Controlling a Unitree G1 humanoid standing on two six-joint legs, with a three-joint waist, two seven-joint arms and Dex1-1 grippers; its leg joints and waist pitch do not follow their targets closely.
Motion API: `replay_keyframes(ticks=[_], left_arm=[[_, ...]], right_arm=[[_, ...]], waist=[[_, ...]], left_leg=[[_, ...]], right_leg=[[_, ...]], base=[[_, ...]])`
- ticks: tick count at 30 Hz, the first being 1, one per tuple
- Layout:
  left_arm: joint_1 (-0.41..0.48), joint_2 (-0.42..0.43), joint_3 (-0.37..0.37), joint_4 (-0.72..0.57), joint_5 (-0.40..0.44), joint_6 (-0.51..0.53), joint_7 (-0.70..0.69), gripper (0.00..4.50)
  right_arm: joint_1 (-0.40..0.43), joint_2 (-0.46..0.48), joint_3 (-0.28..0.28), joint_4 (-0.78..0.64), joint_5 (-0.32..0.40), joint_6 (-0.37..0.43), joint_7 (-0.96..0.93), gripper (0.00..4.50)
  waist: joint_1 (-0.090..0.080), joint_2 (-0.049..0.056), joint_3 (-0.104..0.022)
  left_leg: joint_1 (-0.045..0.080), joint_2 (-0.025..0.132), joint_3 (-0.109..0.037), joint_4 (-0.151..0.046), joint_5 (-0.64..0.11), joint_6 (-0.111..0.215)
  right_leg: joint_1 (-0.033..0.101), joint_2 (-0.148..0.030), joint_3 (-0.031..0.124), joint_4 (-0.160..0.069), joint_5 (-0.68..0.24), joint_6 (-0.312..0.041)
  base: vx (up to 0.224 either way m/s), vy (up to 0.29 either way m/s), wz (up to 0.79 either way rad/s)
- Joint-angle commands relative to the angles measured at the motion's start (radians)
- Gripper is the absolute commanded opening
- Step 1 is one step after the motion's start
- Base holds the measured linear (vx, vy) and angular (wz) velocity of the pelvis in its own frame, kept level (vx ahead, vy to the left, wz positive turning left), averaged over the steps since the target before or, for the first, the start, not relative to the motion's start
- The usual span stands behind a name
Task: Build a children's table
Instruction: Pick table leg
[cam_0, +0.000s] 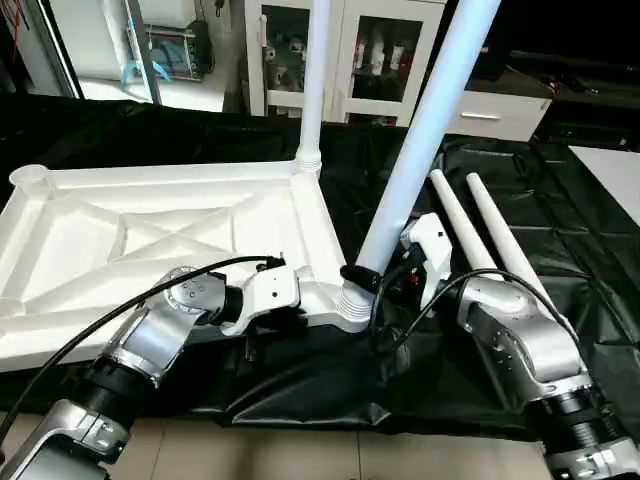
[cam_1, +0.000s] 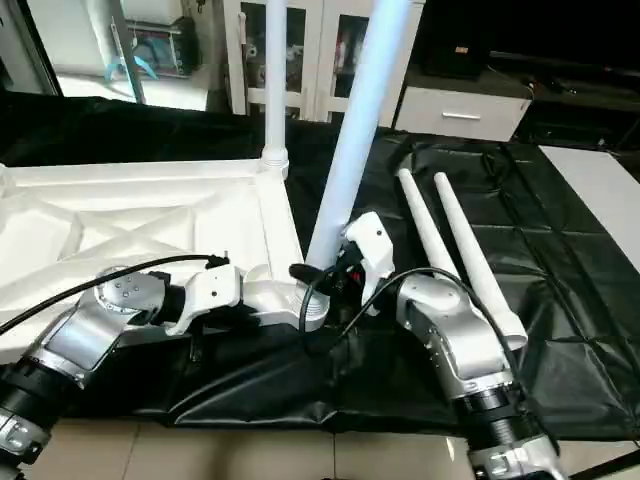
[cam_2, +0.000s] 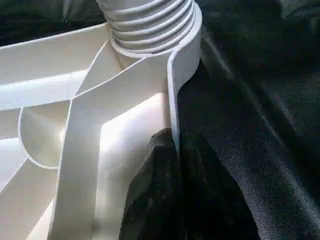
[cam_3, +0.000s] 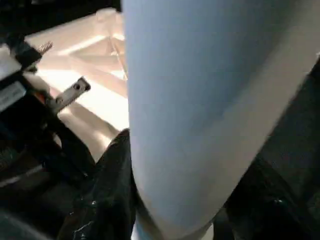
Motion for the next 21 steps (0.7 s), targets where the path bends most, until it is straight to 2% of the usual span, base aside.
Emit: replay_keyframes(ticks=[1,2,3,4,6,7,9,14,15,21], left_arm=[[0.016,-0.026,-0.062,-0.011,0.019,-0.011,-0.018,0.0],[0.017,-0.025,-0.061,-0.011,0.019,-0.011,-0.018,0.0],[0.017,-0.025,-0.061,-0.011,0.019,-0.011,-0.018,0.0],[0.017,-0.025,-0.061,-0.012,0.018,-0.009,-0.019,0.0],[0.016,-0.025,-0.06,-0.011,0.018,-0.009,-0.02,0.0],[0.016,-0.025,-0.06,-0.011,0.018,-0.009,-0.02,0.0],[0.015,-0.025,-0.061,-0.009,0.018,-0.009,-0.019,0.0],[0.017,-0.026,-0.063,-0.009,0.02,-0.008,-0.02,0.0],[0.018,-0.026,-0.064,-0.009,0.021,-0.007,-0.02,0.0],[0.018,-0.025,-0.064,-0.01,0.022,-0.004,-0.019,0.0]], right_arm=[[0.023,0.0,0.006,0.06,-0.022,0.031,-0.059,1.85],[0.029,-0.005,-0.018,0.058,-0.005,0.041,-0.065,1.85],[0.029,-0.005,-0.018,0.058,-0.005,0.041,-0.065,1.85],[0.034,-0.01,-0.04,0.054,0.007,0.048,-0.069,1.85],[0.037,-0.009,-0.06,0.052,0.018,0.059,-0.073,1.85],[0.037,-0.009,-0.06,0.052,0.018,0.059,-0.073,1.85],[0.042,0.001,-0.094,0.055,0.029,0.079,-0.078,1.85],[0.046,0.002,-0.113,0.087,0.038,0.089,-0.093,1.85],[0.046,0.005,-0.132,0.112,0.053,0.096,-0.102,1.85],[0.045,0.008,-0.158,0.128,0.064,0.103,-0.107,1.85]], waist=[[0.005,0.008,-0.024],[0.006,0.008,-0.024],[0.006,0.009,-0.025],[0.007,0.011,-0.024],[0.007,0.009,-0.026],[0.007,0.009,-0.026],[0.008,0.01,-0.026],[0.013,0.01,-0.027],[0.014,0.009,-0.024],[0.022,0.007,-0.024]], left_leg=[[0.004,0.057,-0.033,-0.097,-0.457,-0.008],[0.006,0.057,-0.033,-0.097,-0.461,-0.01],[0.006,0.057,-0.033,-0.097,-0.46,-0.01],[0.005,0.058,-0.032,-0.098,-0.457,-0.011],[0.002,0.058,-0.031,-0.099,-0.45,-0.013],[0.002,0.058,-0.031,-0.099,-0.45,-0.013],[0.001,0.059,-0.03,-0.099,-0.439,-0.014],[0.002,0.06,-0.028,-0.1,-0.426,-0.017],[0.002,0.06,-0.028,-0.1,-0.432,-0.016],[0.005,0.06,-0.029,-0.1,-0.443,-0.018]], right_leg=[[0.016,-0.075,0.041,-0.091,-0.637,-0.085],[0.015,-0.075,0.041,-0.092,-0.636,-0.083],[0.015,-0.076,0.041,-0.092,-0.63,-0.084],[0.015,-0.074,0.043,-0.09,-0.607,-0.09],[0.019,-0.072,0.043,-0.084,-0.559,-0.104],[0.019,-0.072,0.043,-0.084,-0.559,-0.104],[0.021,-0.072,0.044,-0.08,-0.532,-0.116],[0.023,-0.073,0.045,-0.077,-0.504,-0.127],[0.022,-0.073,0.045,-0.078,-0.513,-0.126],[0.021,-0.075,0.045,-0.082,-0.547,-0.111]], base=[[0.0,0.0,0.0],[0.0,0.0,0.0],[0.0,0.0,0.0],[0.0,0.0,0.0],[0.0,0.0,0.0],[0.0,0.0,0.0],[0.0,0.0,0.0],[0.0,0.0,0.0],[0.0,0.0,0.0],[0.0,0.0,0.0]])
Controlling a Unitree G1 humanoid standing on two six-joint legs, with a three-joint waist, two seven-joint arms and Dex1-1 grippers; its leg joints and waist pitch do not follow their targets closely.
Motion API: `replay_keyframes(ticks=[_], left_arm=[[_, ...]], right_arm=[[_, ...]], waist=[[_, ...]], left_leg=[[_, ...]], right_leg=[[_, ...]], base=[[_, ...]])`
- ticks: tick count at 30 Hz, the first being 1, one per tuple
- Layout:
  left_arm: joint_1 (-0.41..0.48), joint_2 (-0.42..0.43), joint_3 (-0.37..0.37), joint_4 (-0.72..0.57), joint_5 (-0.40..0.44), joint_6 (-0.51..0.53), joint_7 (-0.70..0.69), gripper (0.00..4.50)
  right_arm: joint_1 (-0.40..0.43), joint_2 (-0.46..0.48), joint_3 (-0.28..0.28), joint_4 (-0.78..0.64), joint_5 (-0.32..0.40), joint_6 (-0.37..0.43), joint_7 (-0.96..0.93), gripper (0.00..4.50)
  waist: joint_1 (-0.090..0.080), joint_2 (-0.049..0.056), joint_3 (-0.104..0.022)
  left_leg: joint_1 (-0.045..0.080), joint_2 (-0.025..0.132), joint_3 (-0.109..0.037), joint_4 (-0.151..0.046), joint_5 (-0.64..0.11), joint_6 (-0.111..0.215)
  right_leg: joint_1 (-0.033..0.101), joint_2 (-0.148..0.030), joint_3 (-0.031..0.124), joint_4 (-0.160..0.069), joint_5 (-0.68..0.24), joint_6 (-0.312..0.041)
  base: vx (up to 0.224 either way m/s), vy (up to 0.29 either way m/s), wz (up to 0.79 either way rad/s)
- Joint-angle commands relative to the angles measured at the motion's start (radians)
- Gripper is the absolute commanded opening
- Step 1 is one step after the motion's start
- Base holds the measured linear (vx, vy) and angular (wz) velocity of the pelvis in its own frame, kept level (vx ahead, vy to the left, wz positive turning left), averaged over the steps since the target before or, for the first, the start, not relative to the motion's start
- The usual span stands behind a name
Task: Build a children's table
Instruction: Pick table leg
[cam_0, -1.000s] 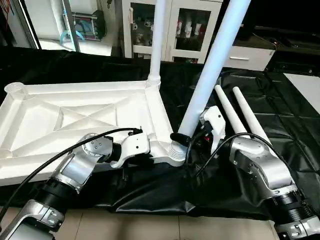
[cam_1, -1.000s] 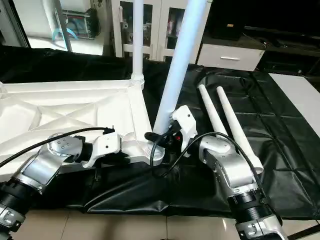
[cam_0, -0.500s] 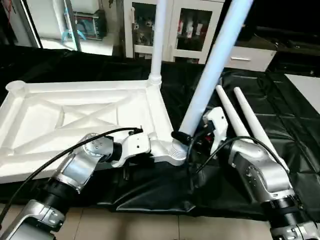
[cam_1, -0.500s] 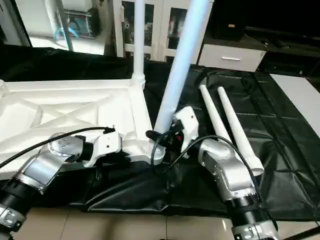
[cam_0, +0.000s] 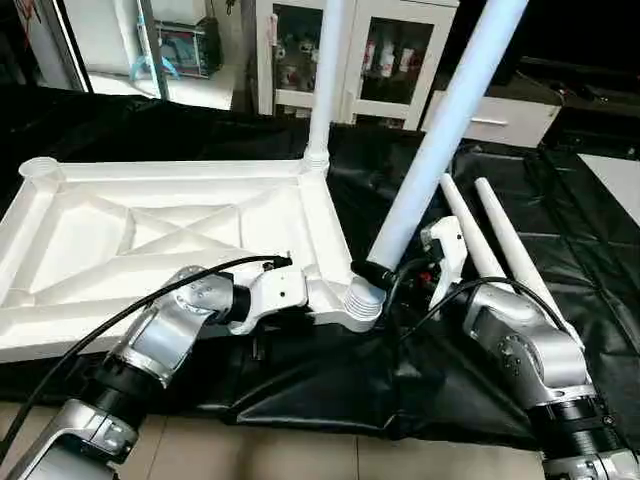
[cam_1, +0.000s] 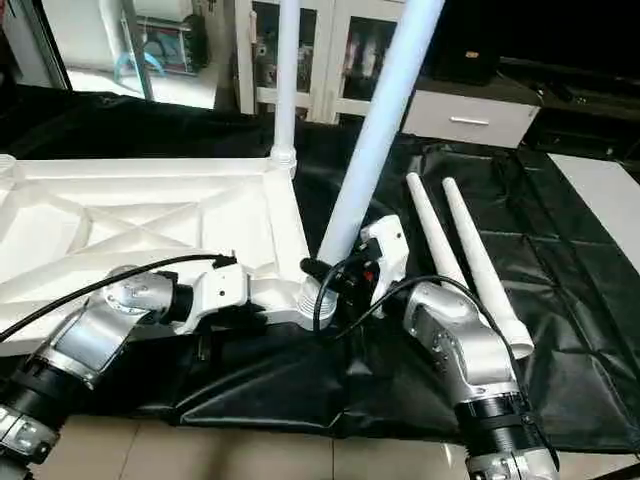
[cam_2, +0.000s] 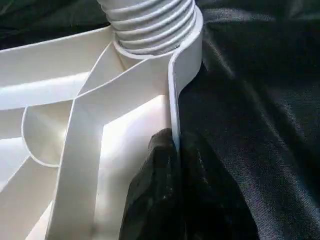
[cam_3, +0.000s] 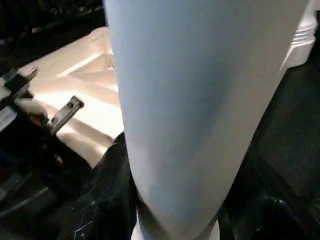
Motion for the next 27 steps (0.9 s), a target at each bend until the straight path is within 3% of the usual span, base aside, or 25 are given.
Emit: replay_keyframes(ticks=[1,7,21,25,27], left_arm=[[0.02,-0.005,-0.059,-0.007,0.01,-0.004,-0.033,0.0],[0.021,-0.005,-0.058,-0.007,0.012,-0.004,-0.034,0.0],[0.02,0.001,-0.062,-0.009,0.012,-0.003,-0.034,0.0],[0.021,0.001,-0.063,-0.011,0.012,-0.002,-0.034,0.0],[0.02,0.001,-0.064,-0.01,0.012,-0.002,-0.033,0.0]], right_arm=[[0.02,-0.013,-0.055,0.092,-0.03,0.052,-0.091,1.85],[0.015,-0.012,-0.075,0.112,-0.013,0.054,-0.102,1.84],[-0.01,-0.059,0.034,-0.085,-0.042,0.061,-0.015,1.84],[-0.015,-0.093,0.078,-0.124,-0.068,0.061,0.015,1.84],[-0.011,-0.108,0.099,-0.138,-0.083,0.059,0.028,1.84]], waist=[[0.0,0.016,-0.025],[0.007,0.016,-0.029],[0.009,0.016,-0.027],[0.013,0.017,-0.03],[0.016,0.016,-0.029]], left_leg=[[0.006,0.06,-0.029,-0.1,-0.439,-0.018],[0.005,0.061,-0.02,-0.099,-0.362,-0.018],[0.0,0.06,-0.02,-0.099,-0.332,-0.01],[0.002,0.062,-0.013,-0.094,-0.251,0.004],[0.005,0.061,-0.008,-0.091,-0.241,0.01]], right_leg=[[0.019,-0.075,0.045,-0.081,-0.537,-0.118],[0.025,-0.072,0.047,-0.067,-0.401,-0.159],[0.03,-0.074,0.048,-0.07,-0.455,-0.131],[0.034,-0.069,0.048,-0.055,-0.319,-0.169],[0.034,-0.069,0.05,-0.053,-0.296,-0.185]], base=[[0.0,0.0,0.0],[0.0,0.0,0.0],[0.0,0.0,0.0],[0.0,0.0,0.0],[0.0,0.0,0.0]])
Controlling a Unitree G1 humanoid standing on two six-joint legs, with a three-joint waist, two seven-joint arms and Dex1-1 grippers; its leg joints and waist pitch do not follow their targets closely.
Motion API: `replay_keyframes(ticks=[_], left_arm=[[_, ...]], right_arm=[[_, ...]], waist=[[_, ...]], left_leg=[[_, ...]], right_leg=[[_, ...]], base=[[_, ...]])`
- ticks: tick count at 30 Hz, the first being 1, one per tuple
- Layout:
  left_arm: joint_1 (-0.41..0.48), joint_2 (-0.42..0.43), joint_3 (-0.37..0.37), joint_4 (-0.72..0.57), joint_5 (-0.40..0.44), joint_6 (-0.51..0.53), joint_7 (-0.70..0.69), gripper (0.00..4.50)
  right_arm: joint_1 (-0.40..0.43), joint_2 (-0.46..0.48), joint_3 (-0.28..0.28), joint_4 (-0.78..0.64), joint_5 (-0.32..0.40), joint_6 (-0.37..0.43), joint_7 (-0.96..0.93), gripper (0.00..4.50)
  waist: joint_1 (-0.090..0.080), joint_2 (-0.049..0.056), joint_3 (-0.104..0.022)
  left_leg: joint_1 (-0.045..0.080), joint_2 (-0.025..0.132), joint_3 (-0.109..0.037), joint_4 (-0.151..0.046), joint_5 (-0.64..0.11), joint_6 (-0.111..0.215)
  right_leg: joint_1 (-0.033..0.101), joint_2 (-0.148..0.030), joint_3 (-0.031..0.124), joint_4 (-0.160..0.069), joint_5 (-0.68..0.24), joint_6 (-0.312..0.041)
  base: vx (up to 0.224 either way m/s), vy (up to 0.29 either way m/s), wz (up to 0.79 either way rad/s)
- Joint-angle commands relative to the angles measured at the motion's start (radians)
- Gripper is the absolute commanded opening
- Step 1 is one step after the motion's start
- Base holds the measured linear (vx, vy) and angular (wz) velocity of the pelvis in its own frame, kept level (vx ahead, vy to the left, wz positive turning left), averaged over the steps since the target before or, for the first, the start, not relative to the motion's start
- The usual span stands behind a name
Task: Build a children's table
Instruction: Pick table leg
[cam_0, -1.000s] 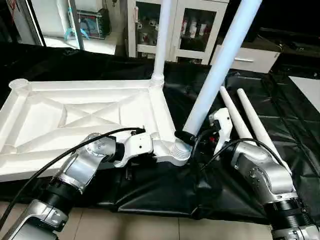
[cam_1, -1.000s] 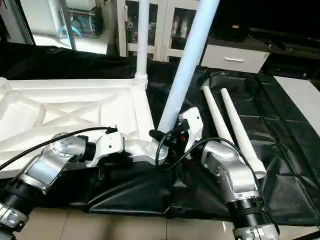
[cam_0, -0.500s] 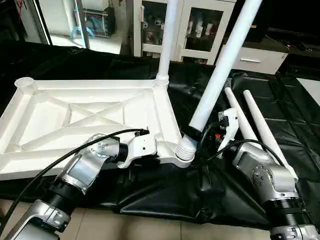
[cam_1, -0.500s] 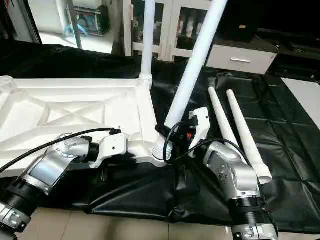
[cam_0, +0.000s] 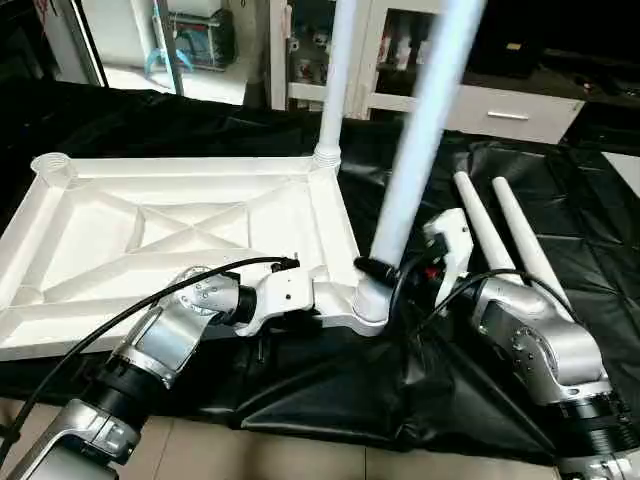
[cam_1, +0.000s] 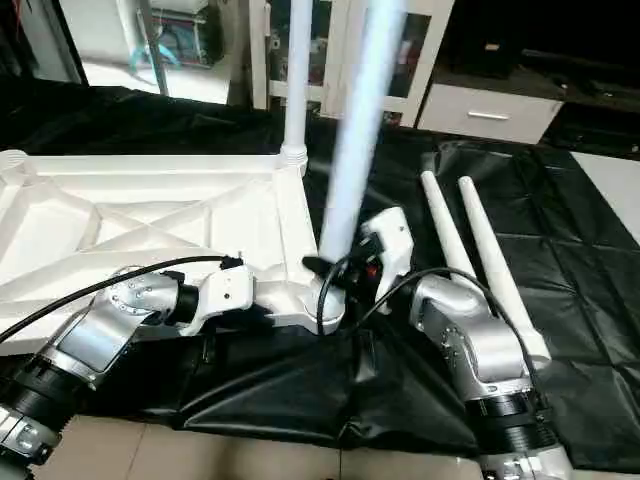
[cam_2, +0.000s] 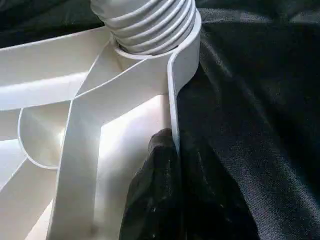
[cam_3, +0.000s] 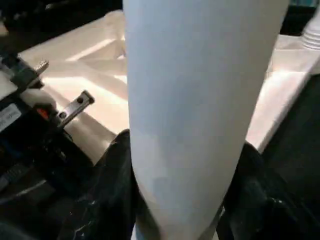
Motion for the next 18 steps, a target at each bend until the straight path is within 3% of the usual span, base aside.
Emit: replay_keyframes(ticks=[1,3,8,14,18], left_arm=[[0.021,0.002,-0.043,0.029,0.024,0.0,-0.01,0.0],[0.02,0.002,-0.044,0.029,0.024,0.0,-0.009,0.0],[0.022,0.003,-0.043,0.026,0.024,0.002,-0.011,0.0],[0.021,0.005,-0.044,0.027,0.024,0.002,-0.01,0.0],[0.02,0.005,-0.043,0.027,0.024,0.002,-0.011,0.0]], right_arm=[[-0.001,-0.02,0.024,0.0,-0.047,0.015,0.005,1.84],[0.002,-0.023,0.03,-0.006,-0.048,0.019,0.008,1.84],[0.011,-0.031,0.048,-0.004,-0.064,0.006,0.006,1.84],[0.025,-0.02,0.02,0.047,-0.073,-0.011,-0.015,1.84],[0.033,-0.017,0.003,0.074,-0.068,-0.02,-0.026,1.84]], waist=[[0.005,0.005,-0.036],[0.005,0.004,-0.035],[0.007,0.007,-0.033],[0.005,0.005,-0.035],[0.006,0.005,-0.035]], left_leg=[[0.004,0.058,-0.01,-0.083,-0.234,0.016],[-0.001,0.058,-0.012,-0.084,-0.237,0.016],[0.0,0.059,-0.017,-0.087,-0.269,0.003],[-0.001,0.059,-0.016,-0.085,-0.251,0.005],[0.0,0.058,-0.016,-0.085,-0.262,0.005]], right_leg=[[0.033,-0.069,0.049,-0.057,-0.298,-0.181],[0.036,-0.07,0.049,-0.058,-0.323,-0.176],[0.034,-0.072,0.049,-0.064,-0.399,-0.148],[0.036,-0.07,0.048,-0.058,-0.339,-0.163],[0.036,-0.071,0.048,-0.06,-0.36,-0.163]], base=[[0.0,0.0,0.0],[0.0,0.0,0.0],[0.0,0.0,0.0],[0.0,0.0,0.0],[0.0,0.0,0.0]])
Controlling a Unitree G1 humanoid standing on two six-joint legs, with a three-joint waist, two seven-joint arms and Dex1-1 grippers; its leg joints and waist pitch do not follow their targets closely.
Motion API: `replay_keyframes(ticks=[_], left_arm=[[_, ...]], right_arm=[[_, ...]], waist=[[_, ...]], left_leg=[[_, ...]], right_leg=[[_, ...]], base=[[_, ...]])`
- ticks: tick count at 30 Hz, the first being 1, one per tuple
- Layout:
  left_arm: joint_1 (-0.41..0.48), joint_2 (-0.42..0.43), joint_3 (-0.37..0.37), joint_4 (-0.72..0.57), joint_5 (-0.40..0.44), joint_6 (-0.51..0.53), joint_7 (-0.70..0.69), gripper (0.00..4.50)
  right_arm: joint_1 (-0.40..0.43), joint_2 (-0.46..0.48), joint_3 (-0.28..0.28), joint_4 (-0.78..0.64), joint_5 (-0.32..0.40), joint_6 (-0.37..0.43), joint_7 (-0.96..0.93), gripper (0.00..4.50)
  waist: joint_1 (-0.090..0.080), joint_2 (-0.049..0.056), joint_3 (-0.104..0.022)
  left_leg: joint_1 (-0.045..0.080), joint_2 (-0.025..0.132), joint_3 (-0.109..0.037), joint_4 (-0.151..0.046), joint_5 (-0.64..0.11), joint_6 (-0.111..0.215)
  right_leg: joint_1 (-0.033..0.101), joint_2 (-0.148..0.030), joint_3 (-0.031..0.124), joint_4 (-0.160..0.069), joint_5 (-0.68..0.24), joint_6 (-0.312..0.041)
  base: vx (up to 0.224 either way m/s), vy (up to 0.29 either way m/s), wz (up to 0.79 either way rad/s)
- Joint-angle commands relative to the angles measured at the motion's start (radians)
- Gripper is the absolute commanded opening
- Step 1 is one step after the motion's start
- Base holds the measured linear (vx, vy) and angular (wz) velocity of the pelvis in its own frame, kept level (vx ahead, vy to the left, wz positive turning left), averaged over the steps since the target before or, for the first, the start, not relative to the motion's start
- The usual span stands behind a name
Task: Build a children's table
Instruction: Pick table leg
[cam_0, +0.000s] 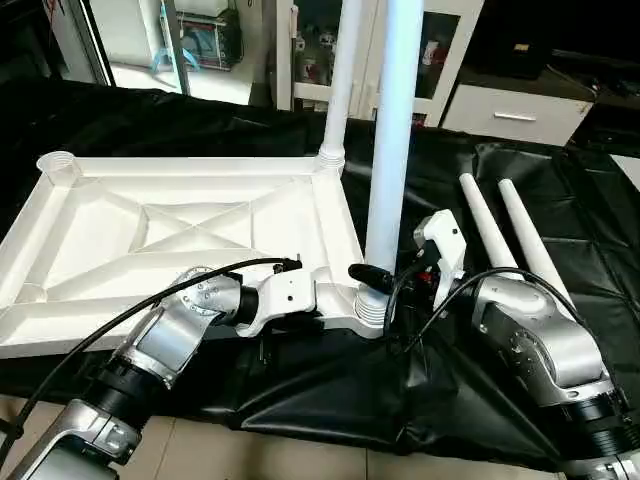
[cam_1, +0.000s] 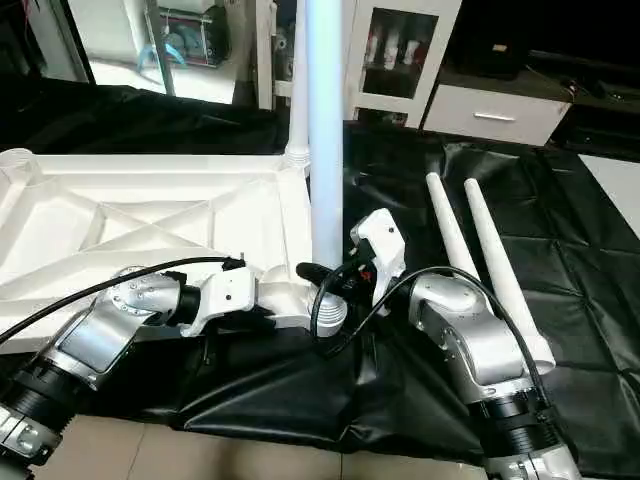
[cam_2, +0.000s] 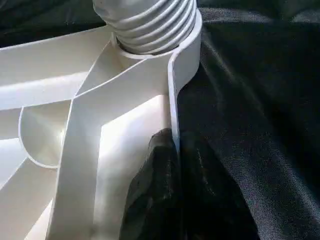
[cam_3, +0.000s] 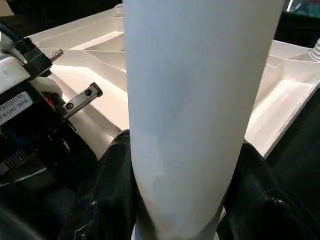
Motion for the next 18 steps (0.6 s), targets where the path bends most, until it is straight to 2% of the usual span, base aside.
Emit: replay_keyframes(ticks=[1,11,18], left_arm=[[0.02,0.006,-0.04,0.025,0.024,0.001,-0.015,0.0],[0.017,0.009,-0.039,0.031,0.023,-0.002,-0.014,0.0],[0.016,0.01,-0.04,0.033,0.021,-0.004,-0.014,0.0]], right_arm=[[0.034,-0.015,-0.021,0.074,-0.033,0.021,-0.04,1.84],[0.085,-0.002,-0.056,0.118,-0.015,0.014,-0.055,1.84],[0.126,-0.003,-0.06,0.091,-0.007,0.014,-0.063,1.84]], waist=[[0.003,0.006,-0.035],[0.003,0.007,-0.038],[0.006,0.008,-0.039]], left_leg=[[0.0,0.058,-0.016,-0.085,-0.263,0.006],[0.001,0.059,-0.016,-0.085,-0.265,0.002],[0.003,0.059,-0.017,-0.086,-0.274,-0.002]], right_leg=[[0.036,-0.072,0.048,-0.066,-0.361,-0.166],[0.038,-0.069,0.046,-0.061,-0.317,-0.179],[0.038,-0.069,0.046,-0.063,-0.325,-0.171]], base=[[0.0,0.0,0.0],[0.0,0.0,0.0],[0.0,0.0,0.0]])
